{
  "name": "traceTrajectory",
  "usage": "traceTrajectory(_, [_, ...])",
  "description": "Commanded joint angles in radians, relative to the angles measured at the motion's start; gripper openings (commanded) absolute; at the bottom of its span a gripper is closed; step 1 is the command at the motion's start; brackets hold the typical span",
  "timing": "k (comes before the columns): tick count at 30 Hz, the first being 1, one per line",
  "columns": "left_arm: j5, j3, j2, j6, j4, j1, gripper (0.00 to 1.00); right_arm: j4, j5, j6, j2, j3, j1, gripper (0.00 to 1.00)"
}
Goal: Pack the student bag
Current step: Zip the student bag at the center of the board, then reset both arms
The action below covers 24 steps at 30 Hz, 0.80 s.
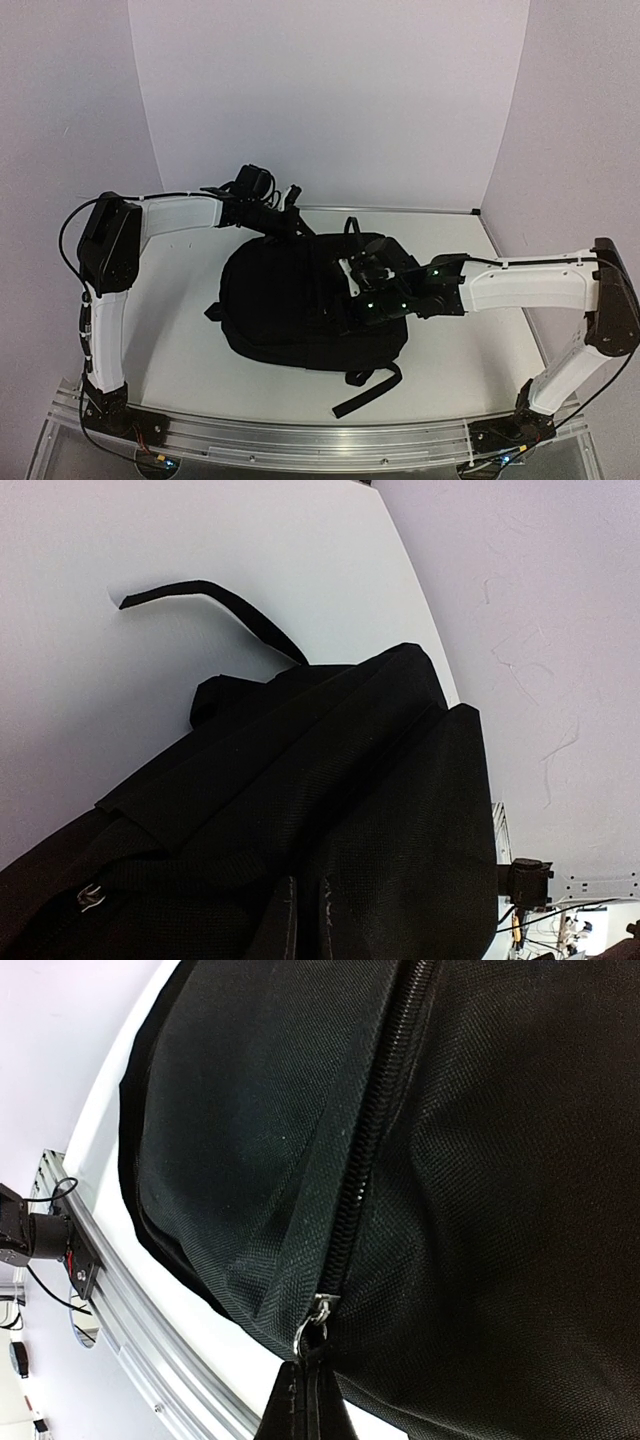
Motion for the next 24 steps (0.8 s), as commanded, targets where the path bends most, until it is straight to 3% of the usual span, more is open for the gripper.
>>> traceTrajectory(1, [-0.115, 0.008, -0.002, -0.004, 0.121, 0.054, 0.0, -0.096, -0.083, 0.016, -0.024, -0.032, 0.058, 0.0])
traceTrajectory(7, [-0.082, 0.008, -0.006, 0.001, 0.127, 0.054, 0.0, -0.1, -0.038, 0.007, -0.035, 0.018, 0.062, 0.0])
traceTrajectory(8, [-0.067, 0.008, -0.012, 0.001, 0.131, 0.054, 0.01, -0.101, -0.025, 0.006, -0.047, 0.032, 0.062, 0.02])
traceTrajectory(9, [-0.057, 0.005, -0.018, 0.002, 0.134, 0.053, 0.04, -0.101, -0.004, 0.005, -0.06, 0.045, 0.063, 0.12])
traceTrajectory(13, [-0.06, -0.046, -0.085, 0.012, 0.179, 0.054, 0.52, -0.101, 0.062, -0.019, -0.112, 0.108, 0.064, 0.55])
traceTrajectory(15, [-0.081, -0.067, -0.122, 0.026, 0.178, 0.054, 0.69, -0.102, 0.097, -0.03, -0.128, 0.126, 0.064, 0.7])
traceTrajectory(20, [-0.108, -0.102, -0.199, 0.044, 0.137, 0.076, 0.91, -0.118, 0.198, -0.074, -0.13, 0.185, 0.063, 0.93])
traceTrajectory(24, [-0.158, -0.179, -0.271, 0.038, 0.136, 0.124, 0.98, -0.121, 0.3, -0.112, -0.097, 0.227, 0.032, 0.98])
